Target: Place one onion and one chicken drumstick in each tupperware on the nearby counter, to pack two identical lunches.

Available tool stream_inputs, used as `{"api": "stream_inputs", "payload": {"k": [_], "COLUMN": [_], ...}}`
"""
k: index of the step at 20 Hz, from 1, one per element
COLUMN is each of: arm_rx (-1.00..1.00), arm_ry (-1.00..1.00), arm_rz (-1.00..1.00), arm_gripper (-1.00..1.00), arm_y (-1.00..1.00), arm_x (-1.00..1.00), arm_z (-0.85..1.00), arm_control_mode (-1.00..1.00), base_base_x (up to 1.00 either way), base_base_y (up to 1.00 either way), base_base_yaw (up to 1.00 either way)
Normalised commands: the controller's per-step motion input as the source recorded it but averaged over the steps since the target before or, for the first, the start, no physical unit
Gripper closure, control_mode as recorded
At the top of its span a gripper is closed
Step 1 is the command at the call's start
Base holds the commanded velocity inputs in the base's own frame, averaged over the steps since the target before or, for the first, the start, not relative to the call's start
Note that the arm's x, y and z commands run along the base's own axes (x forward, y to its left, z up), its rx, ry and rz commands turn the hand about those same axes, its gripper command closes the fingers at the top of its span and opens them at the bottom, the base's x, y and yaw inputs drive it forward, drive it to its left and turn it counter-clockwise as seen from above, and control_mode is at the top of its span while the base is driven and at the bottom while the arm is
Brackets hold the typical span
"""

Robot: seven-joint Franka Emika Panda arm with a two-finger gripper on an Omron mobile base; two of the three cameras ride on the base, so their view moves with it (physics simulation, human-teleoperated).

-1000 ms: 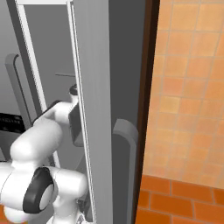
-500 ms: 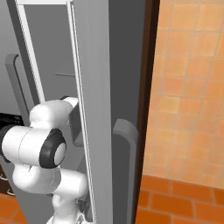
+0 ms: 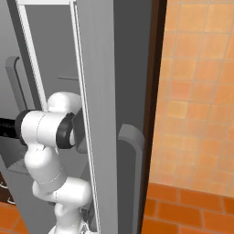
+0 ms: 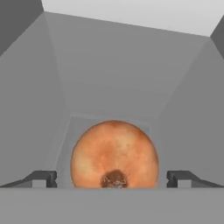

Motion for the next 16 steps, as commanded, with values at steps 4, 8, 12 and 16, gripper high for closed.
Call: {"api": "stream_inputs", "payload": {"k": [4,8,12,16], "arm_rx": [0.00,0.00,0.00,0.00], "arm_ry": [0.00,0.01,0.07,0.00], "arm_rz": [-0.04,-0.08,-0.08,-0.09], "arm_gripper": [-1.00,1.00,1.00,1.00], "arm_y": [-0.09,-0.04,0.00,0.00], "arm_x": [0.24,0.04,-0.11,-0.99], "arm_z": [-0.41,-0.48,-0.37,-0.04], "arm_control_mode": [-1.00,-1.00,-1.00,-1.00], "base_base_x": [0.00,0.00,0.00,0.00], "base_base_y": [0.00,0.00,0.00,0.00], "base_base_yaw": [0.00,0.00,0.00,0.00]}}
